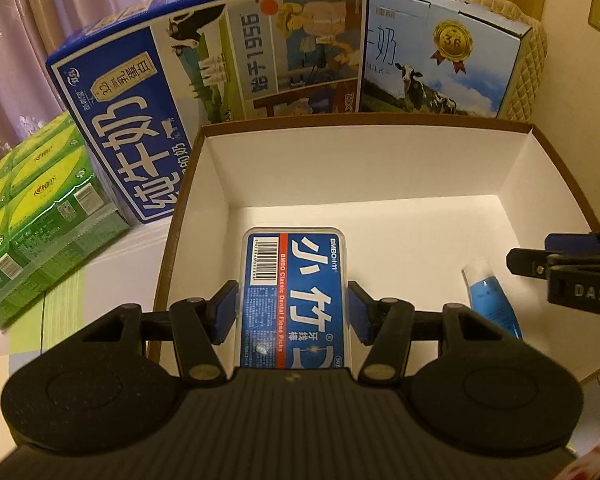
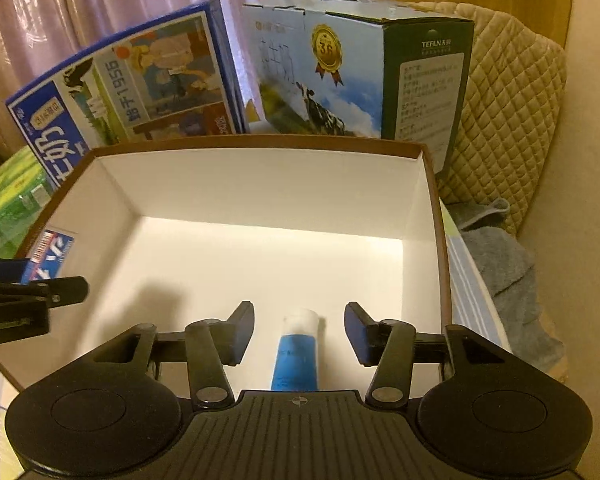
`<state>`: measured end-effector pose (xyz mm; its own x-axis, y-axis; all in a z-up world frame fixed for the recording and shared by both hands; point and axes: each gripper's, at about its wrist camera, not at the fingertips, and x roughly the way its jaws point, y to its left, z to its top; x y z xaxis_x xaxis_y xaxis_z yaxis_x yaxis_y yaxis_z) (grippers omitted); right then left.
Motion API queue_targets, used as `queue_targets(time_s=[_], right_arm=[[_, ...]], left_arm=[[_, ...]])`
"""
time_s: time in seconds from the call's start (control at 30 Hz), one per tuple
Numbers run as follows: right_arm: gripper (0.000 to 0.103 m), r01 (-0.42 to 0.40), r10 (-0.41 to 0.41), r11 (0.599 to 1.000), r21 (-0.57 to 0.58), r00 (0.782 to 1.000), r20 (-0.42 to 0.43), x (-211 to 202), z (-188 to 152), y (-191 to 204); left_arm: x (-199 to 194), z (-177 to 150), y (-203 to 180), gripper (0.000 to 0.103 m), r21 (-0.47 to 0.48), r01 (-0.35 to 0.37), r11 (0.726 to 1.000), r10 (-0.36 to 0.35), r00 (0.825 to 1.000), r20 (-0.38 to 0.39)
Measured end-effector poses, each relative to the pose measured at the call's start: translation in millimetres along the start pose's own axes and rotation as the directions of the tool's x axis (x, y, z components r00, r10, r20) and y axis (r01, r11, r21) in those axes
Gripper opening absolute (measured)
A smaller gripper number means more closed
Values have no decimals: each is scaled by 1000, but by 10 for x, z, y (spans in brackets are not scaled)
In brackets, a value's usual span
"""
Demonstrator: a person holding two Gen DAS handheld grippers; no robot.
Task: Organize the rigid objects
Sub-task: 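Open both tools to drop the case and tube into the box, then move both tools back toward the remaining items on the table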
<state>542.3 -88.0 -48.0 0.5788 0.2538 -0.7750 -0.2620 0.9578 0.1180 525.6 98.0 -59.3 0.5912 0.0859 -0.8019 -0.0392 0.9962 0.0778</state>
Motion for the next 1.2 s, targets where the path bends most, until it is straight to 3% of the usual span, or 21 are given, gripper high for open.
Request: queue_targets(time_s=[0.07, 0.1, 0.17, 0.37, 0.67, 0.93, 1.2], right_arm=[[49, -15, 15, 1000, 2, 1000, 1, -37, -10, 2], [51, -24, 24, 1000, 1, 1000, 1, -50, -3, 5], [53, -42, 42, 999, 0, 999, 6, -106, -13, 8], [56, -93, 92, 996, 12, 995, 32, -347, -108, -40], [57, -121, 119, 992, 23, 990, 69, -850, -356, -22], [57, -78, 73, 995, 60, 995, 74, -1413, -852, 195], [57, -78, 75, 991, 108, 997, 32, -1841, -1530, 574]], left_arm=[[13, 1, 1, 58, 1, 2, 1000, -2, 1000, 0], [18, 0, -4, 67, 7, -5, 1000, 5, 1000, -1], [10, -11, -17, 71, 24, -23, 999, 23, 1000, 6], [-102, -64, 26, 71, 11, -22, 1000, 22, 1000, 9], [-634, -334, 194, 70, -34, 17, 999, -15, 999, 34], [-1271, -689, 391, 70, -38, 68, 997, -64, 993, 98], [-1766, -1265, 571, 70, -26, 109, 994, -106, 990, 90]])
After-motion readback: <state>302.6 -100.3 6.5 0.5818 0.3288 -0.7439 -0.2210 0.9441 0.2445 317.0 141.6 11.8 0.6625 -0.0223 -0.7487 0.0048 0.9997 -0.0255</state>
